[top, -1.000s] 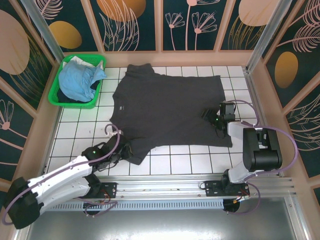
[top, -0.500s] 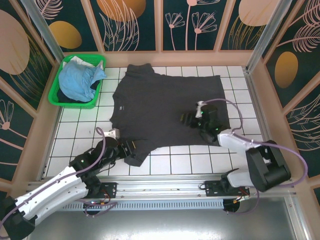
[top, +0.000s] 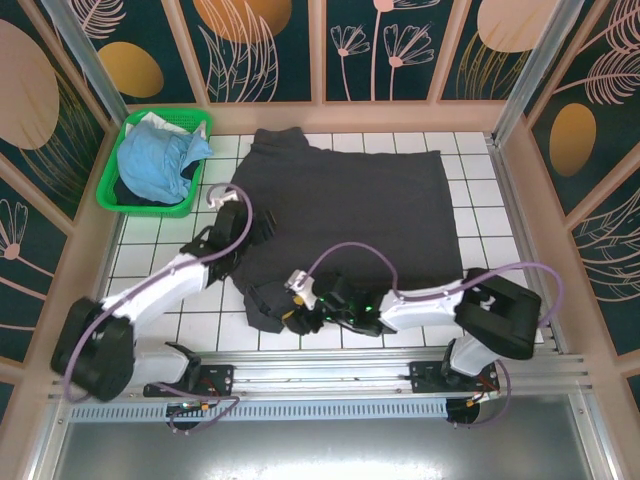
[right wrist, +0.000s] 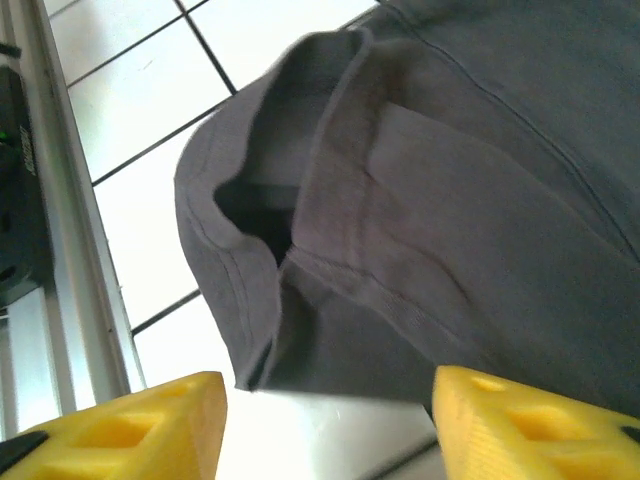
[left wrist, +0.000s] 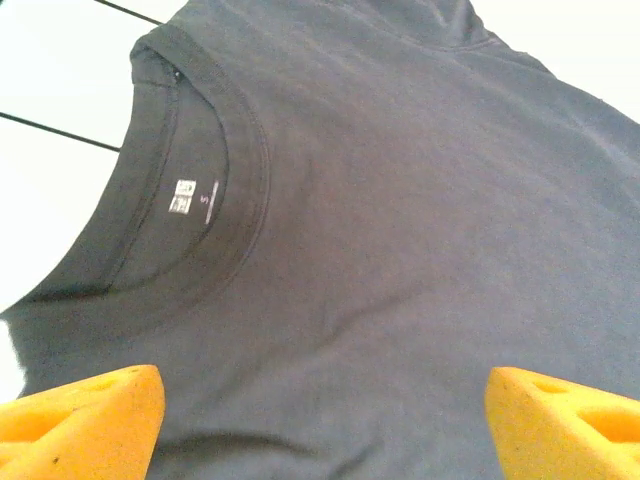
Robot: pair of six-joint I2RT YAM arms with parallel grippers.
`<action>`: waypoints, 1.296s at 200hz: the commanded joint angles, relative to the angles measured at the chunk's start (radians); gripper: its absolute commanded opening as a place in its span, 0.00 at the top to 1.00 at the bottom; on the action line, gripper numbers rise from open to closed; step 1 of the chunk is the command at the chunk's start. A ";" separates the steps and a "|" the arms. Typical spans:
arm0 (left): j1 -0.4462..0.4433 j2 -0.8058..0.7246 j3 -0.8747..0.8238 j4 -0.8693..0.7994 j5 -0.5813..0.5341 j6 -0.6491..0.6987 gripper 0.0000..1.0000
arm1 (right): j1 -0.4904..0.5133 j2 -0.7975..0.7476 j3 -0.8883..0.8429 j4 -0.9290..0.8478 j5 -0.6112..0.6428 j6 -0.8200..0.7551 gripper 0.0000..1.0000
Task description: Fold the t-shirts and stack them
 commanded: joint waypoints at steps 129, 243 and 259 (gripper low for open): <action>0.120 0.495 0.237 0.144 0.294 0.150 0.19 | 0.028 0.180 0.156 0.023 0.099 -0.272 0.67; 0.178 0.553 0.241 0.129 0.273 0.160 0.22 | 0.096 -0.130 -0.061 -0.149 0.123 -0.111 0.92; 0.178 0.564 0.256 0.115 0.260 0.167 0.22 | 0.120 -0.150 -0.064 -0.212 0.147 -0.059 0.92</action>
